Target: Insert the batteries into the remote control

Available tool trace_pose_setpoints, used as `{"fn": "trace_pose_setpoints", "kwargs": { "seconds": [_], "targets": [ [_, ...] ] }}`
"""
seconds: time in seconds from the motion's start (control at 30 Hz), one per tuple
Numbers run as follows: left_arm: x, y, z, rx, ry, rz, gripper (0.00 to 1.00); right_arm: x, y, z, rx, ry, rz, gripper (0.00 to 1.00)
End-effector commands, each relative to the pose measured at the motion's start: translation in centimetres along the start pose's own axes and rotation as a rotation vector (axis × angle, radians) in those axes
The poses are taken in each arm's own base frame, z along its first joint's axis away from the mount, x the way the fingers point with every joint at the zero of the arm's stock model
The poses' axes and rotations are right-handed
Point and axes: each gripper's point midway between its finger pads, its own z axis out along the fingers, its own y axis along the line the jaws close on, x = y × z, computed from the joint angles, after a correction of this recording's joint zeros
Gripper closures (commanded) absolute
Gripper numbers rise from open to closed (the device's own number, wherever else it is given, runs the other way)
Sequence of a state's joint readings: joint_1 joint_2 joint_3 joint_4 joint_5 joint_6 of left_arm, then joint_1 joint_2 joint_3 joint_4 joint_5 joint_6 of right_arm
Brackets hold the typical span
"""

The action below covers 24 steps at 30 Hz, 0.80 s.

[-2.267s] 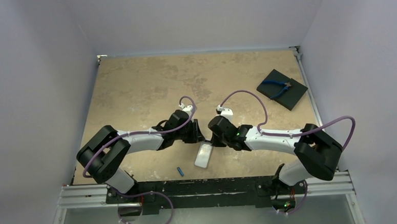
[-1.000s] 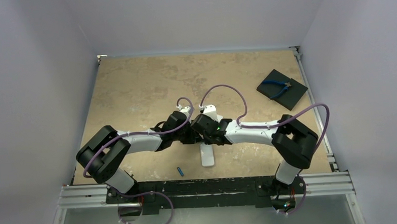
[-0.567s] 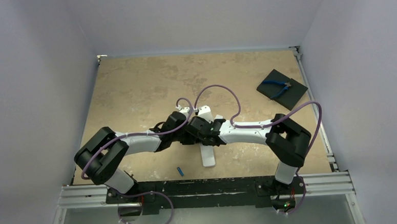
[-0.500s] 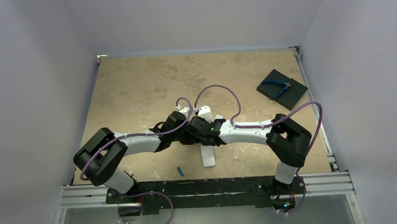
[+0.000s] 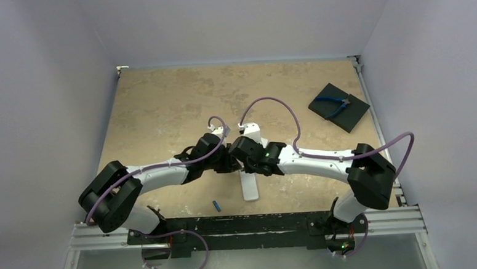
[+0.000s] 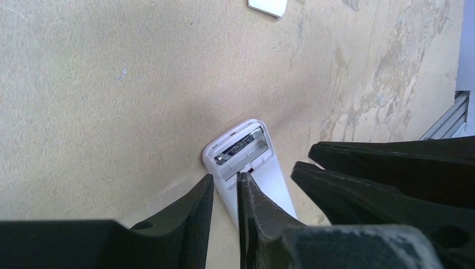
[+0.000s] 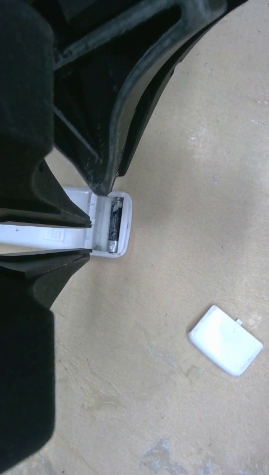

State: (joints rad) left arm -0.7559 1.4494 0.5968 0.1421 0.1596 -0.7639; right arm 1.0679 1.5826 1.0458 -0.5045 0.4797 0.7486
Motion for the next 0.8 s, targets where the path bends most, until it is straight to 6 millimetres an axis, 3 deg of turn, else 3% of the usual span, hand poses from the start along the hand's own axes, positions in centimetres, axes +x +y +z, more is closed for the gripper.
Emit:
{"fn": "trace_pose_setpoints", "kwargs": {
  "seconds": [0.0, 0.3, 0.77],
  "targets": [
    [-0.6, -0.2, -0.9, -0.007, -0.035, 0.022, 0.78, 0.6, -1.0, -0.8, 0.001, -0.005, 0.019, 0.72],
    [0.8, 1.1, -2.2, -0.049, -0.014, -0.001, 0.75, 4.5, -2.2, -0.7, -0.057, 0.072, -0.005, 0.72],
    [1.1, 2.5, -5.7, -0.140, -0.037, -0.028, 0.55, 9.5, 1.3, -1.3, -0.212, 0.140, -0.045, 0.74]
  ]
}}
